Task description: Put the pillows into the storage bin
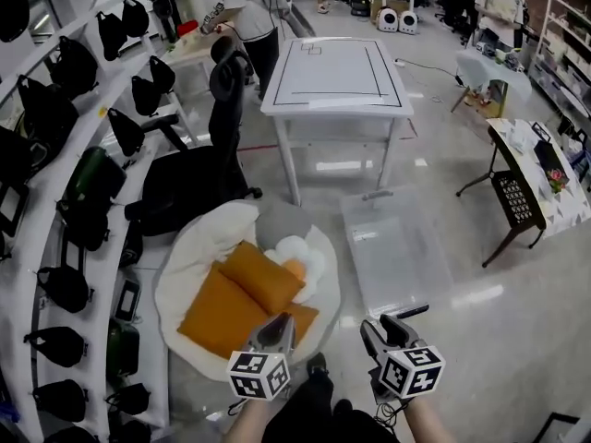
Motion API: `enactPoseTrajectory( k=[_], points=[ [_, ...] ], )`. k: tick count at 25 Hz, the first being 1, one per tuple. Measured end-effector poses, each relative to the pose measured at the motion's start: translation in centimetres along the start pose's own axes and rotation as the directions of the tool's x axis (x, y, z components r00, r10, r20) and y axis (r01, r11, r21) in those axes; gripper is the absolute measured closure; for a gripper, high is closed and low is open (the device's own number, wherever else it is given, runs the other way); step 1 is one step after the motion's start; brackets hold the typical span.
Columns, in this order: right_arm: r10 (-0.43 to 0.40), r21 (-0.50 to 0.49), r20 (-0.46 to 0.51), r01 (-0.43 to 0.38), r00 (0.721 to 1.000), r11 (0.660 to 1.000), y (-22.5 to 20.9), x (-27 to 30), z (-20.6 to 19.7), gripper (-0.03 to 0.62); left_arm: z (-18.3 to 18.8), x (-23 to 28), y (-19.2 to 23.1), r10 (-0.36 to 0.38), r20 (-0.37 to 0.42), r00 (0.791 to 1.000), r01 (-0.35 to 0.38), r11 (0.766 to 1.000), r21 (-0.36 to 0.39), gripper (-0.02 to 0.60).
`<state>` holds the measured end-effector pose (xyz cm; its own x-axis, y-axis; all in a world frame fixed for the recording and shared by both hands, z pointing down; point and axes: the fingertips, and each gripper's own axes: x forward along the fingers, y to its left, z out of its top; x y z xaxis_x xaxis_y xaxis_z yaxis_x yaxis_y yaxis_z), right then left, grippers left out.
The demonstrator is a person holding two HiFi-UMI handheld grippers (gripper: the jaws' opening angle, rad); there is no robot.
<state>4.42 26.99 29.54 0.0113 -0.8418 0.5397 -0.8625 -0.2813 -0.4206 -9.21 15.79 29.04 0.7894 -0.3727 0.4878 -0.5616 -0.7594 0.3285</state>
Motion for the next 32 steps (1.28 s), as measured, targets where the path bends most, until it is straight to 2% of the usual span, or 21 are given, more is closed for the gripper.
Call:
enactPoseTrajectory(
  k=[6,13,20,25,32],
  points=[
    [0.017,-0.005,-0.049,-0.017,0.999,1.000,0.7,6.0,2.6,0.416,3.0,3.6,4.3,0.009,-0.002,1.000,-0.009,0.999,-0.041,0.561],
    [0.041,0.003,-0.111,-0.041,0.993,0.999,0.5,11.3,3.6,0.413,3.2,6.4,7.3,0.029,-0.048,0.998,-0.033,0.996,-0.079,0.521],
    [0.091,-0.019,-0.218,-0.098,0.972,0.995,-1.9,18.4,4.3,0.414,2.8,10.2,10.6,0.125,-0.092,0.988,-0.137,0.981,-0.135,0.488],
    [0.151,-0.025,-0.321,-0.168,0.935,0.985,-4.5,25.1,4.3,0.413,1.5,13.5,13.4,0.217,-0.141,0.966,-0.244,0.946,-0.213,0.476],
    [0.184,-0.056,-0.453,-0.234,0.872,0.971,-8.0,34.2,0.2,0.413,-3.0,17.1,17.7,0.338,-0.196,0.921,-0.386,0.865,-0.322,0.463]
  ],
)
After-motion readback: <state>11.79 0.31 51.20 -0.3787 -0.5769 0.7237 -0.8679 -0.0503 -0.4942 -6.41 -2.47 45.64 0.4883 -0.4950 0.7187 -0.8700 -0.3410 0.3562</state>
